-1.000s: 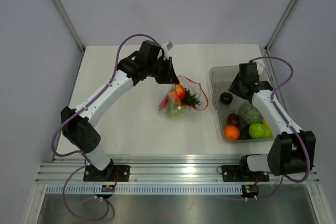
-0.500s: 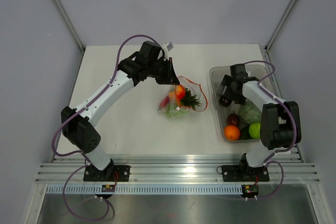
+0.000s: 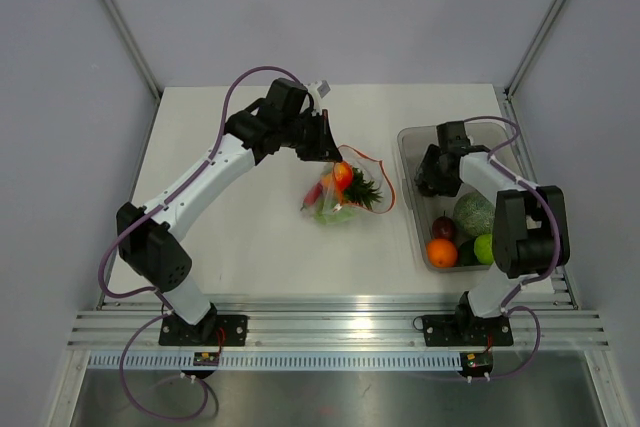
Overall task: Place the food in the zip-top bag and seal the zipper
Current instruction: Pick up the fake fruit from the bin, then place the fake fruit in the zipper food storage bag.
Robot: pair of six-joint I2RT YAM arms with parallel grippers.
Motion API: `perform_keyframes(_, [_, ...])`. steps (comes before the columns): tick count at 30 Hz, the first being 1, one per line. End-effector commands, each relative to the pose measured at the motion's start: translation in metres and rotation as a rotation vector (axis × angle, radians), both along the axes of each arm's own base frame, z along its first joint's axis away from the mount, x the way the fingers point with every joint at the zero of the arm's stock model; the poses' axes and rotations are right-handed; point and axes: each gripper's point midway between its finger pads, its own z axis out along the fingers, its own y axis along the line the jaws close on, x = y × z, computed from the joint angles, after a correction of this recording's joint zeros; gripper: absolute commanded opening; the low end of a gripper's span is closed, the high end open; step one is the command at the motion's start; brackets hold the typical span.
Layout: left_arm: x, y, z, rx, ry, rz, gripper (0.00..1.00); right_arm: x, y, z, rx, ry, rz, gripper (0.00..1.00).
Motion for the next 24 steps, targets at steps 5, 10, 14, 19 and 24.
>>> perform_keyframes(5, [0.001,-0.007,0.025,-0.056,-0.058,-0.024,0.0,0.006,-0.022,0.088,-0.089,-0.211,-0.05,0.56])
perform_keyframes(10, [0.002,-0.011,0.025,-0.067,-0.053,-0.028,0.0,-0.012,-0.024,0.134,-0.086,-0.299,-0.037,0.56])
perform_keyframes(14, [0.006,-0.012,0.025,-0.07,-0.058,-0.019,0.0,-0.025,-0.002,0.176,0.02,-0.39,0.047,0.55])
perform_keyframes(19, [0.009,-0.015,0.025,-0.089,-0.046,-0.016,0.0,-0.047,0.037,0.236,0.132,-0.51,0.16,0.55])
perform_keyframes(24, [0.009,-0.018,0.027,-0.108,-0.04,-0.015,0.0,-0.067,0.095,0.26,0.227,-0.534,0.276,0.54])
